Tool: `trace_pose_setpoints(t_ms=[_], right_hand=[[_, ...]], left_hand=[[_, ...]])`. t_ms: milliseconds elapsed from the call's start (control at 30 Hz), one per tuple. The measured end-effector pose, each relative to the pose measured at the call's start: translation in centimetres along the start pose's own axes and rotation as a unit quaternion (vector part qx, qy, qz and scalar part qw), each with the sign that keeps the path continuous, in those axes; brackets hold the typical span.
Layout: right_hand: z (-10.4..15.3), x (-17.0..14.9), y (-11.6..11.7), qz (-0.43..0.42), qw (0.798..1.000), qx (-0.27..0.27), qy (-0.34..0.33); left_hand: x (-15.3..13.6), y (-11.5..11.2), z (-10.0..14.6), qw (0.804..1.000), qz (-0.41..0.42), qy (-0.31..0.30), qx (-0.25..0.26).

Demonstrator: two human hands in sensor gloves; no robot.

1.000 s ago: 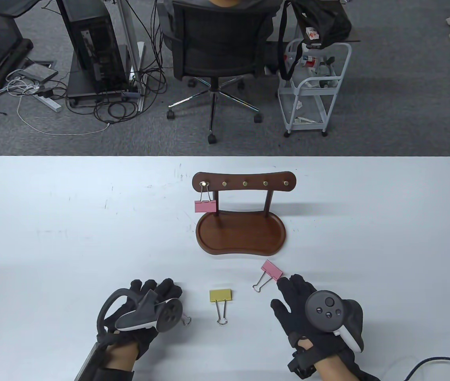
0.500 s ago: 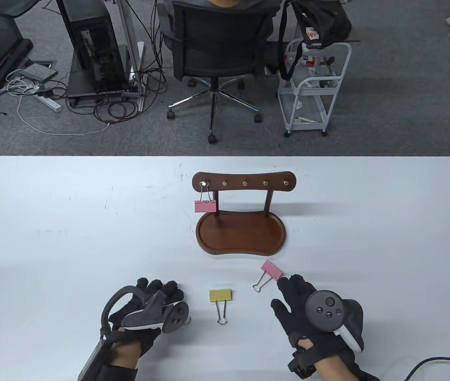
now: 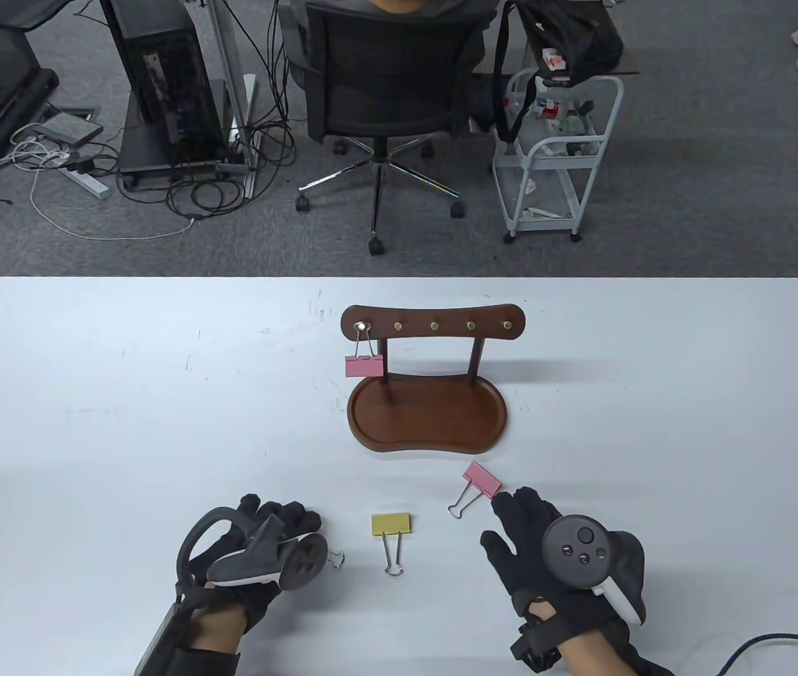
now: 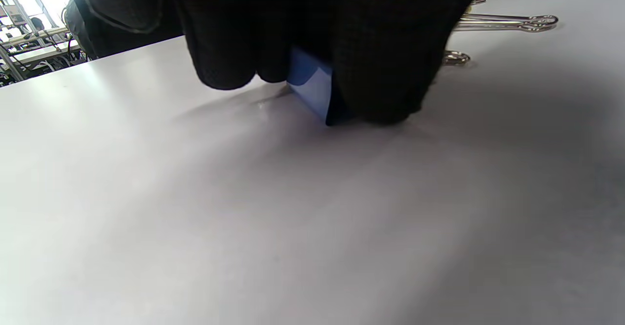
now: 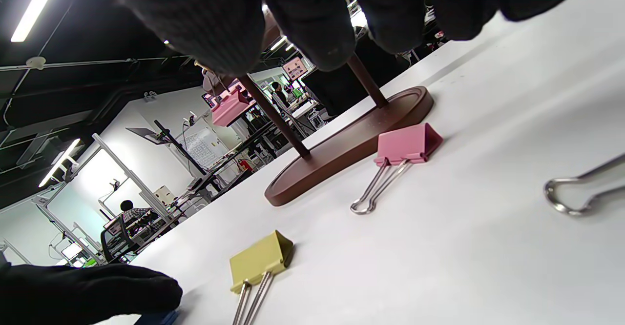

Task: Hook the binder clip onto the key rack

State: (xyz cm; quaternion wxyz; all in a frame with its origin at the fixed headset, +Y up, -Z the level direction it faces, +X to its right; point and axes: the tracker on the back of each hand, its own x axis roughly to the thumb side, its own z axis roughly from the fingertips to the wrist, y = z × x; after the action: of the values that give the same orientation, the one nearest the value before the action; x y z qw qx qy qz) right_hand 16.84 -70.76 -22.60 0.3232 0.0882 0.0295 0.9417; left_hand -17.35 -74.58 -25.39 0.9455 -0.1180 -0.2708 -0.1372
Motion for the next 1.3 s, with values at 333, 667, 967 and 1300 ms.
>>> trace_pose_setpoints(t_ms=[333,667,967,1300], right_hand=[[0.0,0.0,0.0,-0.001,1.0,0.001,0.0],[0.0,0.0,0.1,0.0,1.0,0.001,-0.002],[0.0,0.0,0.1,-0.003,1.0,0.001,-0.004],[0.1,-0.1,0.0,-0.006,1.0,-0.005,-0.003]], left_hand=[[-0.1,0.2,0.4,0.999,0.007,0.01,0.031],[-0.1,1.8,1.3,0.995,0.034,0.039,0.081],[-0.3,5.1,2.2,0.984,0.07,0.072,0.146],[-0.1,8.9,2.8,0.966,0.091,0.106,0.218]])
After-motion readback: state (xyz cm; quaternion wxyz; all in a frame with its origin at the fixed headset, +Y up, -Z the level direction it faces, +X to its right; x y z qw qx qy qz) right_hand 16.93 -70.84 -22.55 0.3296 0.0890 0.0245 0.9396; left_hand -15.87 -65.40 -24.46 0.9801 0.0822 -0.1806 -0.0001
